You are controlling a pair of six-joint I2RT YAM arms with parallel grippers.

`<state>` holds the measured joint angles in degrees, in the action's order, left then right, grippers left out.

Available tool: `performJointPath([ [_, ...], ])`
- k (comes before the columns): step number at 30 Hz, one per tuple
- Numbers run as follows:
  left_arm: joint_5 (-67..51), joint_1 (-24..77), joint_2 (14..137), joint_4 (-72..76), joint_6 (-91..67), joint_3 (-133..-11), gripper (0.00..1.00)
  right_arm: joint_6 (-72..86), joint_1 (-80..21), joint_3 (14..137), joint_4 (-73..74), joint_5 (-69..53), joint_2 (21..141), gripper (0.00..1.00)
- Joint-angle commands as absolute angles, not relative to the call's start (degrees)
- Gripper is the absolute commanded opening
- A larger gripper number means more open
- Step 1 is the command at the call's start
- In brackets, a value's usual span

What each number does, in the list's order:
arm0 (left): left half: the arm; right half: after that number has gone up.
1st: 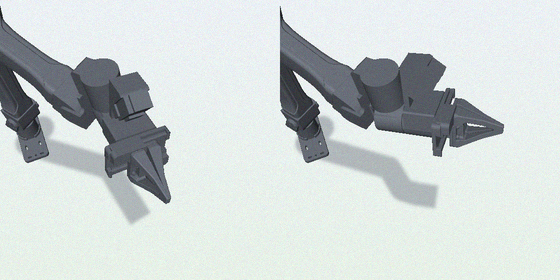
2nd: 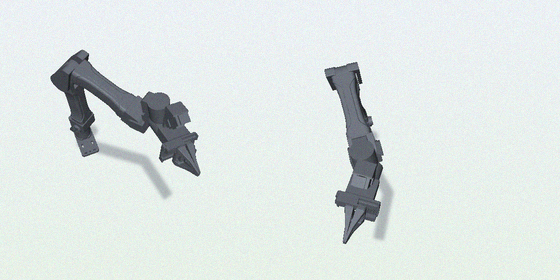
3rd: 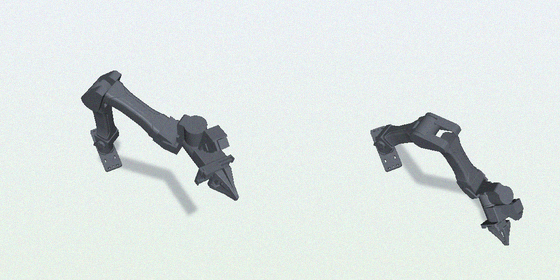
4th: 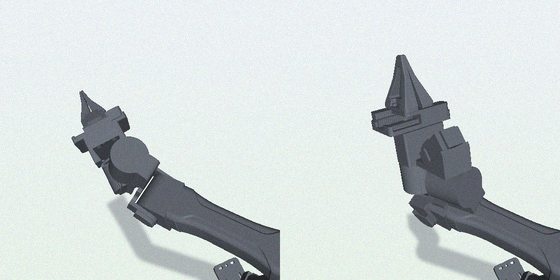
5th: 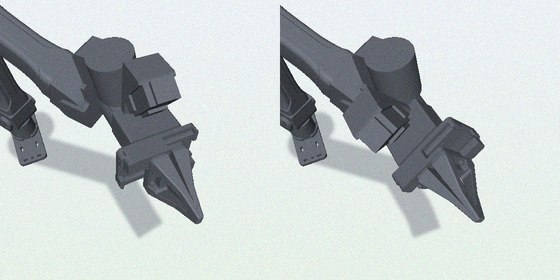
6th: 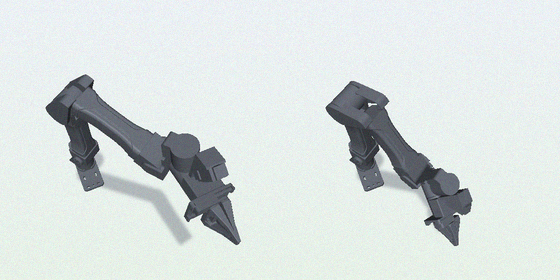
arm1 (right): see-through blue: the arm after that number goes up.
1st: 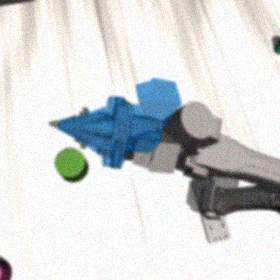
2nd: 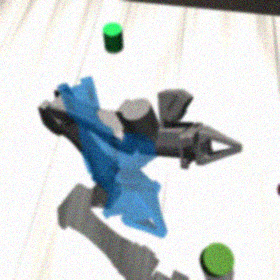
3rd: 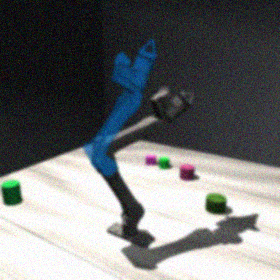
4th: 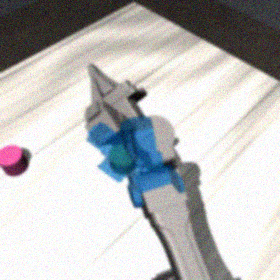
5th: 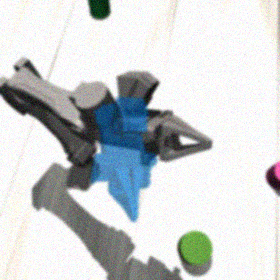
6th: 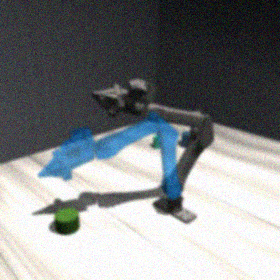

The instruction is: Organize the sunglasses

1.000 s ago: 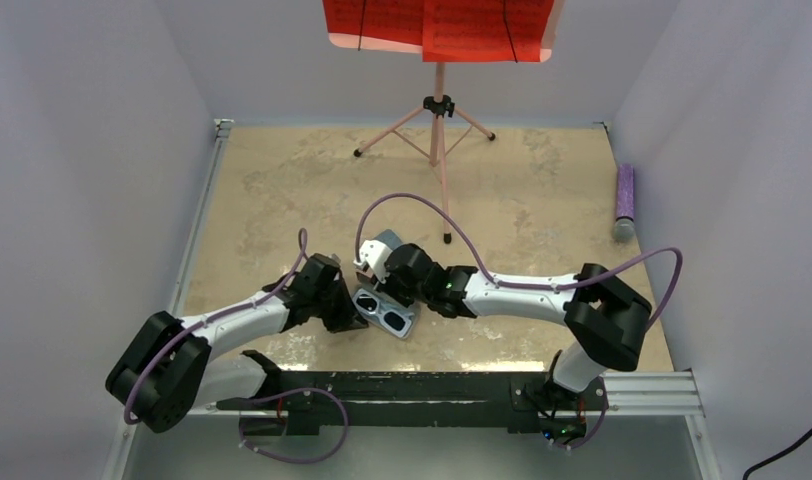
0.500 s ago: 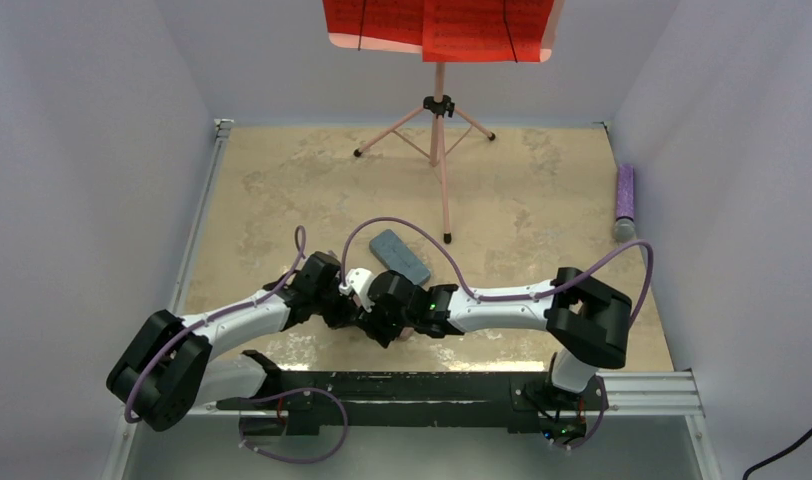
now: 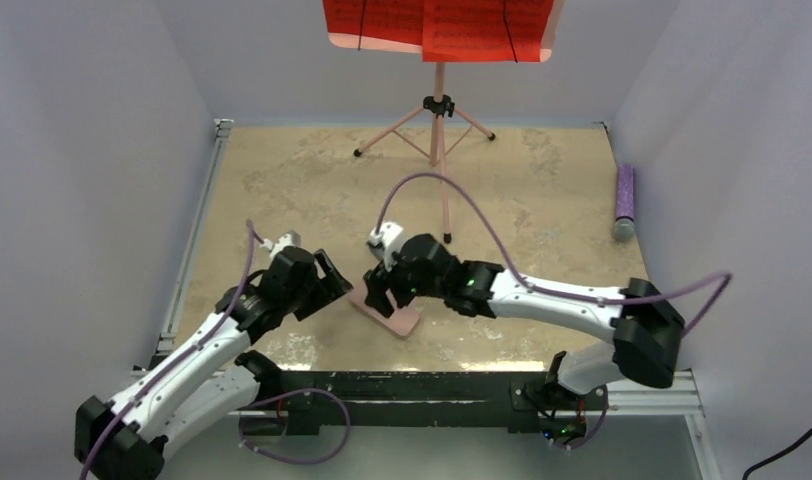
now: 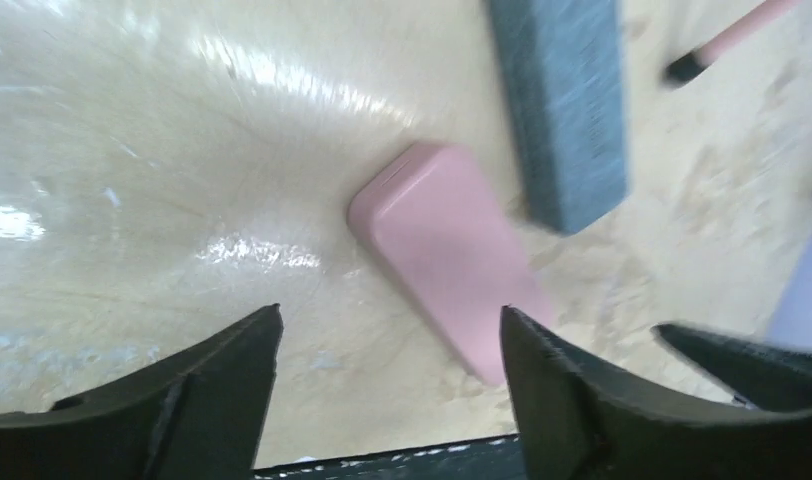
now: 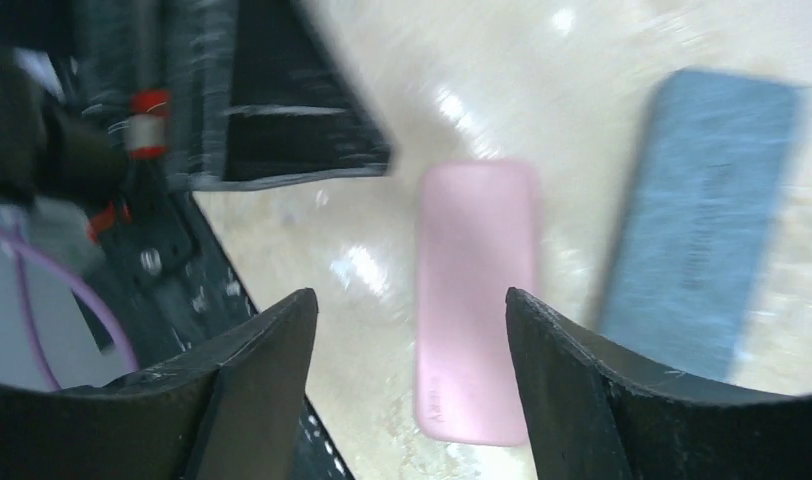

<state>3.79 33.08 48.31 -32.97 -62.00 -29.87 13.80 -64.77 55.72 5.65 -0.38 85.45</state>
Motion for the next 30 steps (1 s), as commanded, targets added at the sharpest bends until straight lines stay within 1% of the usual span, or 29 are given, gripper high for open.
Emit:
performJointPath([
  [1, 18.68, 32.81, 40.75, -50.78, -62.52, -38.26, 0.98, 23.8, -54.4, 52.28, 3.53, -1.47, 75.47, 0.74],
  [2, 20.81, 32.79, 39.57, -53.4, -63.36, -39.54, 1.0, 26.71, -51.29, 50.67, 3.45, -1.18, 73.56, 0.77],
  [4, 24.7, 32.72, 38.37, -56.79, -64.39, -41.27, 1.0, 32.0, -43.7, 46.07, 2.45, -2.49, 69.7, 0.8],
  [7, 26.03, 31.06, 37.8, -56.74, -63.11, -41.68, 1.0, 35.09, -33.68, 40.05, 2.15, -1.91, 63.72, 0.82],
  [8, 25.01, 29.91, 37.88, -55.55, -61.94, -41.48, 1.0, 35.19, -31.51, 38.38, 2.88, 0.49, 61.48, 0.84],
  [10, 19.95, 25.46, 37.99, -51.48, -58.5, -40.49, 1.0, 36.23, -27.83, 35.64, 5.34, 7.43, 55.98, 0.94],
  [13, 8.29, 15.9, 37.18, -44.6, -54.54, -37.86, 1.0, 39.14, -23.34, 30.92, 7.43, 14.1, 47.56, 0.98],
  [14, 6.01, 14.25, 36.46, -42.33, -54.04, -37.05, 1.0, 39.53, -22.62, 29.53, 7.75, 16.1, 44.62, 0.99],
  [16, 5.75, 13.23, 34.73, -41.11, -55.05, -35.9, 1.0, 40.03, -22.04, 27.4, 9.83, 22.04, 39.37, 0.99],
  [18, 5.51, 13.18, 32.71, -40.07, -55.25, -35.14, 1.0, 39.43, -21.97, 26.45, 13.36, 25.04, 35.31, 0.99],
  [21, 5.66, 13.18, 31.19, -39.99, -55.72, -35.16, 1.0, 40.29, -21.92, 26.76, 17.77, 25.51, 30.62, 0.99],
  [23, 5.95, 13.18, 30.8, -39.72, -55.54, -35.1, 1.0, 38.81, -21.99, 26.34, 18.03, 24.58, 28.01, 0.99],
  [30, 5.32, 13.18, 30.51, -39.42, -54.5, -34.52, 1.0, 37.2, -22.05, 24.02, 18.01, 28.55, 22.35, 0.99],
])
